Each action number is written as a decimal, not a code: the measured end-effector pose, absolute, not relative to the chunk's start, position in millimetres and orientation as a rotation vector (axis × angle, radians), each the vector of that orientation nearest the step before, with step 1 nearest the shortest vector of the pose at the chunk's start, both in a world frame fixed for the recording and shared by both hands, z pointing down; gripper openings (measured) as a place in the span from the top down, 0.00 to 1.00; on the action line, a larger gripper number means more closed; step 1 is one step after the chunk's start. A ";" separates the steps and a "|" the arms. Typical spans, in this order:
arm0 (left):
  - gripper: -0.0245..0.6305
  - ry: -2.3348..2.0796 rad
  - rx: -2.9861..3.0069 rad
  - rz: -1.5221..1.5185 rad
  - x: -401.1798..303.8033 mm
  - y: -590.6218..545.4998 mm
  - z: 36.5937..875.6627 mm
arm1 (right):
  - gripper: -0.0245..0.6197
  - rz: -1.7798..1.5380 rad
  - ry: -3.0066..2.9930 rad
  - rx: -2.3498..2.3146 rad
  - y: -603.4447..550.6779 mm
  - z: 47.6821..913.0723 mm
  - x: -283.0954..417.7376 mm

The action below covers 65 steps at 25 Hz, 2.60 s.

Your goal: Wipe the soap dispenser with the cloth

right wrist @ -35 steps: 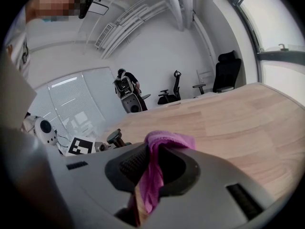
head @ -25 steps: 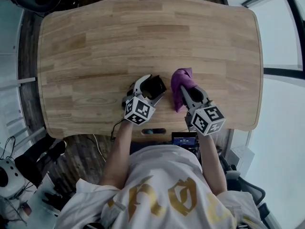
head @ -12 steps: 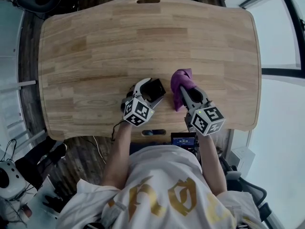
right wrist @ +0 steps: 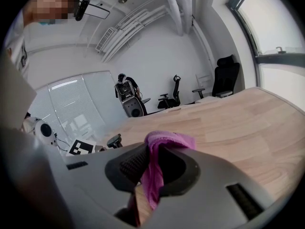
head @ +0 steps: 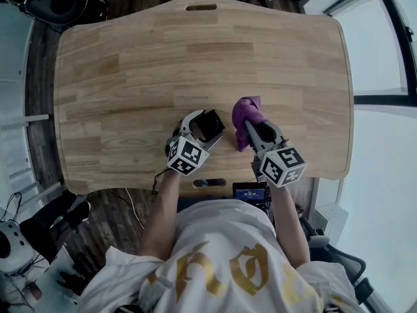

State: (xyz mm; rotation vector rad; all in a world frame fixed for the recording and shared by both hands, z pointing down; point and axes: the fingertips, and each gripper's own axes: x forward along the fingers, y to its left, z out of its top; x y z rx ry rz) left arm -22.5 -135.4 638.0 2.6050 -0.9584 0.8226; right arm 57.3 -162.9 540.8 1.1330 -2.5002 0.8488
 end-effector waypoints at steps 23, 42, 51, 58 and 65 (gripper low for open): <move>0.41 -1.047 2.681 0.477 -42.1 -124.8 517.6 | 0.87 0.758 -2.702 1.096 -125.7 457.5 35.2; 0.41 -1.039 2.700 0.468 -42.9 -124.3 484.4 | 0.87 0.626 -2.908 0.887 -90.0 393.1 -0.1; 0.41 -0.996 2.678 0.582 -29.6 -124.3 481.9 | 0.87 0.556 -2.946 0.661 -68.5 381.1 -15.5; 0.41 -0.948 2.720 0.564 -11.8 -116.3 469.5 | 0.87 0.521 -2.887 0.682 -71.4 389.5 -16.7; 0.42 -0.943 2.734 0.549 -6.7 -111.2 464.4 | 0.87 0.521 -2.877 0.702 -72.1 389.9 -12.5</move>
